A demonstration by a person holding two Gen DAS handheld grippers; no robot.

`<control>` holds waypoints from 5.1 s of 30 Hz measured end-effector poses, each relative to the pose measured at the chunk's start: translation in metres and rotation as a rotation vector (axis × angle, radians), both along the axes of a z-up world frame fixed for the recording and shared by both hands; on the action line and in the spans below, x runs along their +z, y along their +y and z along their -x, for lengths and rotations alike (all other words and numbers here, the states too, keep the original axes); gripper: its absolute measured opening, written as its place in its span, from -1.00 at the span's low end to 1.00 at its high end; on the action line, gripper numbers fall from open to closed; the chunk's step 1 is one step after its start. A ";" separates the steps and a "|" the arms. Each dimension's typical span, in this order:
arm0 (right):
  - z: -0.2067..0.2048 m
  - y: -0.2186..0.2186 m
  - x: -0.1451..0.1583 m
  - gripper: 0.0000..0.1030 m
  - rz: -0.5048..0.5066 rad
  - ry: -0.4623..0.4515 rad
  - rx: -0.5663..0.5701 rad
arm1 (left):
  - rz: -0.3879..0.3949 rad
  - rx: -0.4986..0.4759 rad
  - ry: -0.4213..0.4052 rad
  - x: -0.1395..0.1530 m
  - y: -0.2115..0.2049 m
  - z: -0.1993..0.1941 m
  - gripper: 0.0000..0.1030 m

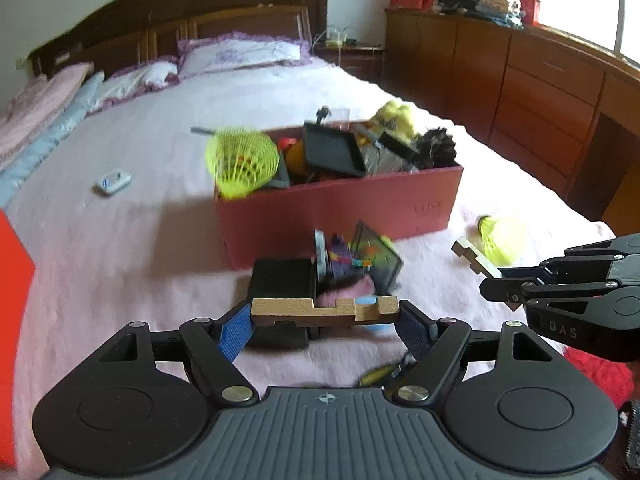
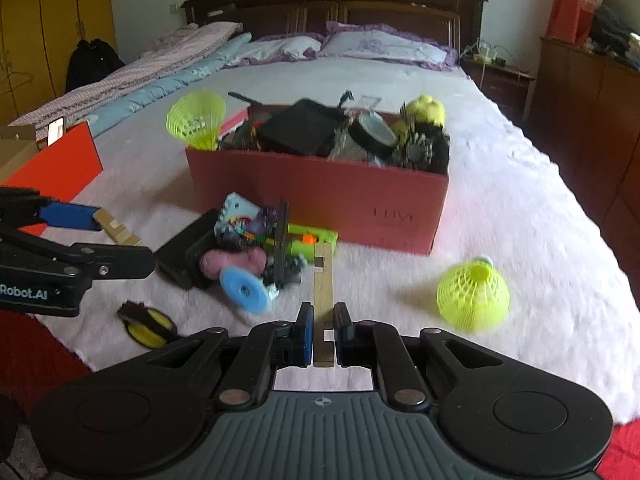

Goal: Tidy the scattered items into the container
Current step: 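Carry both beige wooden pieces with both tools over the pink box, then open both tools over the box and move back to the pile, then grasp the small figurine with the right tool while the left grasps the yellow-lens sunglasses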

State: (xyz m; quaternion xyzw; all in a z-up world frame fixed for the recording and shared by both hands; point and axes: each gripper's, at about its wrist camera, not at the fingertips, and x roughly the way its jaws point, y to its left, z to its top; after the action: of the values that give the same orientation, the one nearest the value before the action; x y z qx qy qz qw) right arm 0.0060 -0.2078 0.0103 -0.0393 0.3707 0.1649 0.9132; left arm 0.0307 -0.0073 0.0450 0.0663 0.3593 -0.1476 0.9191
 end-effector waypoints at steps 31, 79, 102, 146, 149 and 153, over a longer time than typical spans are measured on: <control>-0.112 0.012 0.050 -0.77 -0.004 -0.144 -0.015 | -0.048 -0.074 -0.112 0.035 -0.044 -0.147 0.47; -0.093 0.008 0.044 -0.06 -0.011 -0.173 -0.018 | -0.103 -0.033 -0.092 0.040 -0.012 -0.096 0.69; 0.044 0.040 -0.034 0.13 -0.049 0.093 0.212 | 0.027 0.178 0.179 -0.047 0.063 0.043 0.72; 0.050 -0.008 -0.054 -0.14 0.059 0.125 0.001 | -0.242 -0.178 0.099 -0.085 -0.027 0.006 0.09; 0.051 -0.009 -0.051 -0.16 0.041 0.119 0.003 | -0.233 -0.152 0.124 -0.083 -0.028 0.006 -0.03; 0.050 -0.010 -0.052 -0.16 0.025 0.121 -0.005 | -0.123 -0.104 0.219 -0.074 -0.019 0.006 -0.11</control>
State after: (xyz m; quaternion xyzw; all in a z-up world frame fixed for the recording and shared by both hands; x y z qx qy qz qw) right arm -0.0440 -0.2181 -0.0412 -0.0394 0.4272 0.1600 0.8890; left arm 0.0245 -0.0260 -0.0287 0.1245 0.4619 -0.1793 0.8597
